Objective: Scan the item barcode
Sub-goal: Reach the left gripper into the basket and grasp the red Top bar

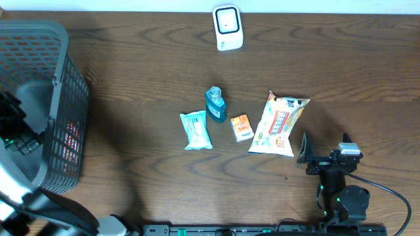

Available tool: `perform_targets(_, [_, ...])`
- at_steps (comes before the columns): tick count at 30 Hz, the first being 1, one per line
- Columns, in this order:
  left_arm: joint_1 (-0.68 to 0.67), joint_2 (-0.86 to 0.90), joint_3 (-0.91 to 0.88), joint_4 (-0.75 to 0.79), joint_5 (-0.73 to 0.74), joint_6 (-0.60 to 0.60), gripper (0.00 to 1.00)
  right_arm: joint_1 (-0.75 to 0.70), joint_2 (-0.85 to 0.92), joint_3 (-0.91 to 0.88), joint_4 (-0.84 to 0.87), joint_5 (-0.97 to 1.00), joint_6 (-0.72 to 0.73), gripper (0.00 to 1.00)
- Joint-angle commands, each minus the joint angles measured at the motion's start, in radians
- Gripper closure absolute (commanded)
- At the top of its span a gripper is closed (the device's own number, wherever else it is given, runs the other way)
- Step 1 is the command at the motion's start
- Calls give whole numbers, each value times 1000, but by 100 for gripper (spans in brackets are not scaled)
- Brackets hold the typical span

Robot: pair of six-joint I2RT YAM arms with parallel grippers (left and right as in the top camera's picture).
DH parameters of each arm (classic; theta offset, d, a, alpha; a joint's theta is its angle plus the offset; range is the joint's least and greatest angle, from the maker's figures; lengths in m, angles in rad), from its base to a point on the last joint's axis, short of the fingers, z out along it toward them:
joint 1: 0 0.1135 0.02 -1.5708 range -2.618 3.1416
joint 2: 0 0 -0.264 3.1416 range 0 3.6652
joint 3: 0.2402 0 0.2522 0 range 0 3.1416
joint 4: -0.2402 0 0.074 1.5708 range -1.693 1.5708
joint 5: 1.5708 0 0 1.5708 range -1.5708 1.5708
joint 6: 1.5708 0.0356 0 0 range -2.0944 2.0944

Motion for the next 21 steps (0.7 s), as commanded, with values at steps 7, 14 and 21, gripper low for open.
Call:
perform_targets(7, [-2, 180, -23, -14, -52, -22, 2, -8, -1, -2, -4, 2, 13, 1])
perform_targets(14, [-32, 277, -26, -47, -132, 30, 2, -8, -1, -2, -4, 2, 13, 1])
perform_targets(21, [-66, 327, -31, -66, -145, 38, 2, -8, -1, -2, -4, 2, 13, 1])
